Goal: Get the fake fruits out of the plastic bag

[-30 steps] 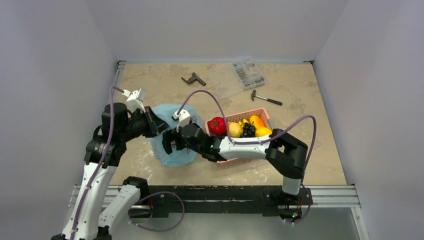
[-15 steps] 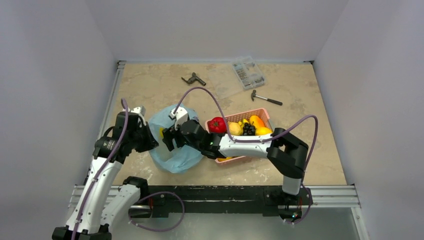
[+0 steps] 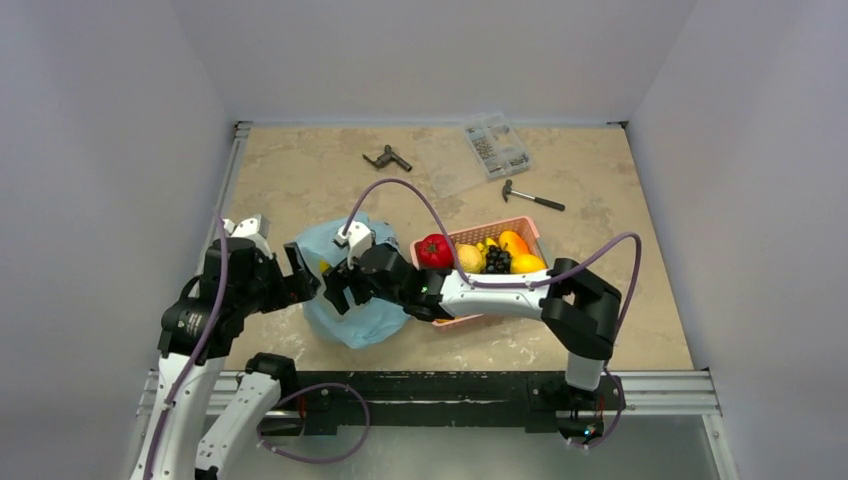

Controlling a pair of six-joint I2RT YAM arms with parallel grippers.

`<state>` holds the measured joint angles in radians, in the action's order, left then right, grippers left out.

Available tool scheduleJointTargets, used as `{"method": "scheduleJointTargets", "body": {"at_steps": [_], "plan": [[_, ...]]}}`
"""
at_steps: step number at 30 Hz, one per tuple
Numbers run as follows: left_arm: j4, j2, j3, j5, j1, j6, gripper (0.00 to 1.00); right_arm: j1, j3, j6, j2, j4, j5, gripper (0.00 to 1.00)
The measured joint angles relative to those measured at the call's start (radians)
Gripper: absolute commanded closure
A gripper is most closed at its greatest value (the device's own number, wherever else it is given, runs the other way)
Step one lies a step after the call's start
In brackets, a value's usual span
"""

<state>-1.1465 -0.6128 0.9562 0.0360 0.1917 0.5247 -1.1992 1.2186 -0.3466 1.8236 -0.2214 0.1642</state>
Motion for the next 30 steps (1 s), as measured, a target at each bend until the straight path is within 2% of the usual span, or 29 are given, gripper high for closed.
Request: {"method": "scheduleJointTargets", "body": {"at_steps": [3,7,10,14,15,18,24,27,30], "plan": [[0.005,-0.043,0.051,-0.043,0.0,-0.024,0.1,-0.002,-0.025,-0.018,-0.043,0.029,0.002,0.12],[0.053,-0.164,0.072,-0.066,0.0,-0.074,0.22,-0.002,-0.04,-0.033,-0.105,0.058,0.01,0.1],[0.085,-0.239,0.072,-0.094,0.0,-0.109,0.45,-0.002,-0.043,-0.039,-0.134,0.082,0.029,0.11],[0.161,-0.251,0.028,-0.146,0.0,-0.18,0.86,-0.006,-0.085,-0.045,-0.192,0.111,0.054,0.2],[0.19,-0.238,-0.001,-0.158,0.0,-0.206,0.9,-0.008,-0.094,-0.046,-0.205,0.118,0.055,0.21],[0.217,-0.203,-0.067,-0.176,0.0,-0.243,1.0,-0.023,-0.121,-0.048,-0.25,0.134,0.057,0.38],[0.251,-0.153,-0.091,-0.169,0.002,-0.269,1.0,-0.085,-0.163,-0.091,-0.266,0.022,-0.007,0.68],[0.26,-0.152,-0.091,-0.171,0.014,-0.275,1.0,-0.103,-0.156,-0.112,-0.171,-0.074,-0.056,0.73],[0.263,-0.166,-0.091,-0.174,0.031,-0.275,1.0,-0.102,-0.116,-0.117,-0.027,-0.108,-0.077,0.73]]}}
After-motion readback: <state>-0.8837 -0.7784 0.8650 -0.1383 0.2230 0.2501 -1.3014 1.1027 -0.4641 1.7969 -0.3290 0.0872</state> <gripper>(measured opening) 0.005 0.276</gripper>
